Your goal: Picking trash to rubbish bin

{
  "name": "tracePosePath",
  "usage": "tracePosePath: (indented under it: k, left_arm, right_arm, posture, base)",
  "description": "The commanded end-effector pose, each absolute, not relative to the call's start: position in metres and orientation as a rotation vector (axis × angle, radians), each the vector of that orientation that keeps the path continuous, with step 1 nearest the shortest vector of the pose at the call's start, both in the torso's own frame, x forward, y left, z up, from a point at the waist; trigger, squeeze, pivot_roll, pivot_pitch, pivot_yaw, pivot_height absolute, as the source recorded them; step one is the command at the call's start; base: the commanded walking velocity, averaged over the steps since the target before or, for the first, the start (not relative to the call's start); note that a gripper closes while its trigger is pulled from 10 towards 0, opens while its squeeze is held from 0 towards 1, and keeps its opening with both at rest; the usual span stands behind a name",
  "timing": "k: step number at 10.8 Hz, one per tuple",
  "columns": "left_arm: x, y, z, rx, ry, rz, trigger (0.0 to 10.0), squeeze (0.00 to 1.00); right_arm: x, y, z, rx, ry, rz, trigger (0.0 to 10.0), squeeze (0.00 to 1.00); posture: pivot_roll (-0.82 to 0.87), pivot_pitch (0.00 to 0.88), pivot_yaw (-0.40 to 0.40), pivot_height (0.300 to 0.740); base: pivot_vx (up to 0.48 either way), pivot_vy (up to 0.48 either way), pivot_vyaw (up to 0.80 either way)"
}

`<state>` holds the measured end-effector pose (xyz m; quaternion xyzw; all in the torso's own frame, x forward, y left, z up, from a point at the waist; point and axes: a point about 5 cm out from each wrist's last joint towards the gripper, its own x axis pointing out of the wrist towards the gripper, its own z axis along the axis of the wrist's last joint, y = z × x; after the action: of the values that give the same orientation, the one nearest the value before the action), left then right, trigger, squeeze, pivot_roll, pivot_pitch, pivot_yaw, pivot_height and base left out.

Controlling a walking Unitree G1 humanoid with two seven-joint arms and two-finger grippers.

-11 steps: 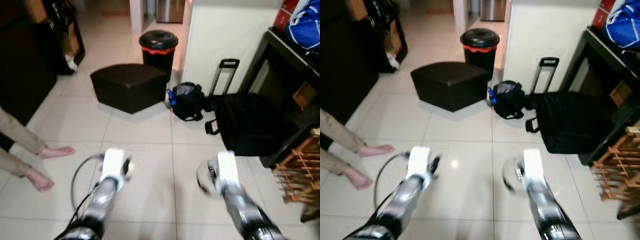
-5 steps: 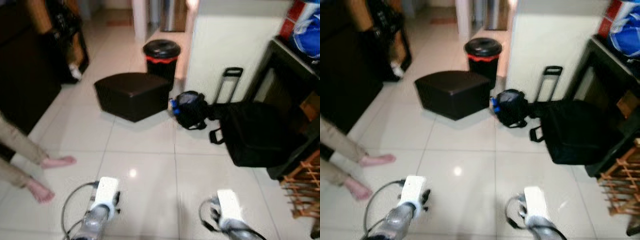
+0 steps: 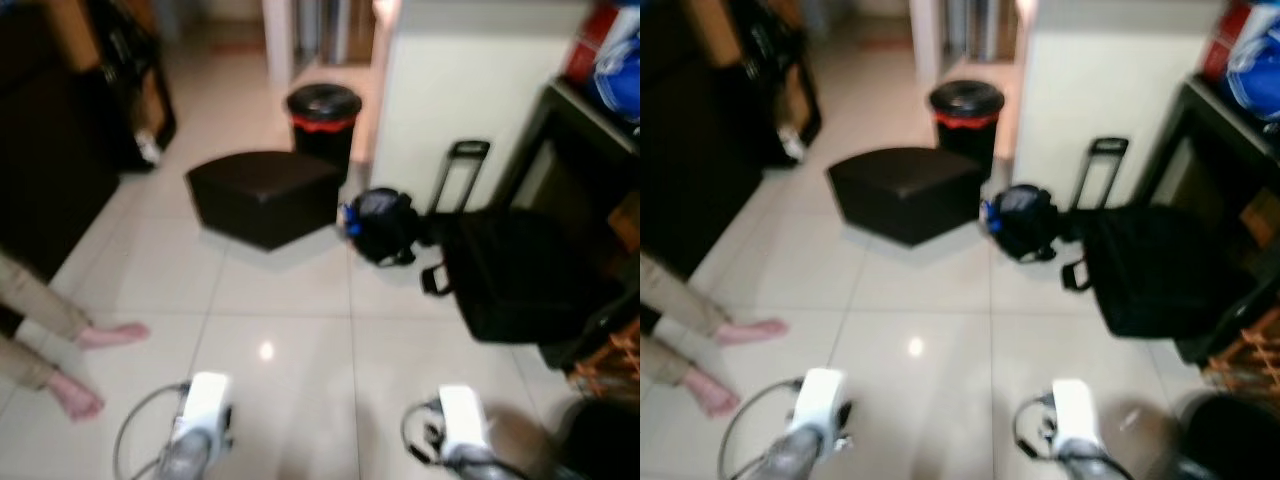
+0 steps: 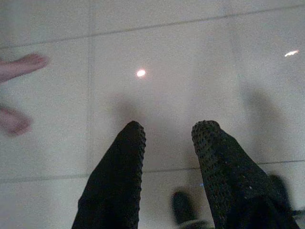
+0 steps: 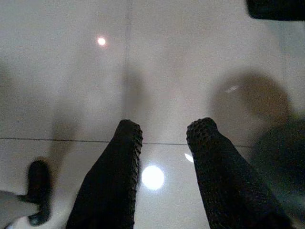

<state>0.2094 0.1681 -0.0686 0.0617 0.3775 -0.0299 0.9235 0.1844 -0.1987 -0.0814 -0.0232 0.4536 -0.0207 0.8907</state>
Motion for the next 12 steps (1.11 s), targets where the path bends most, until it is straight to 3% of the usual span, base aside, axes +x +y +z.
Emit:
tracePosePath:
  k: [1,12]
  left_arm:
    - [0.208,0.18,-0.069,0.152,0.789,-0.031,10.0,0.0]
    - [0.218,0.178,-0.063,0.147,0.757,-0.029,10.0,0.0]
  right_arm:
    - [0.194,-0.192,-0.078,-0.033,0.917,-0.03,10.0,0.0]
    - [0.209,-0.19,-0.069,-0.019,0.864,-0.021,10.0,0.0]
  posture:
    - [-0.02,0.012,0.007,0.74]
    - [-0.01,0.008,0.001,0.74]
  base:
    - [0.3,0.0,0.0]
    - [0.302,0.0,0.0]
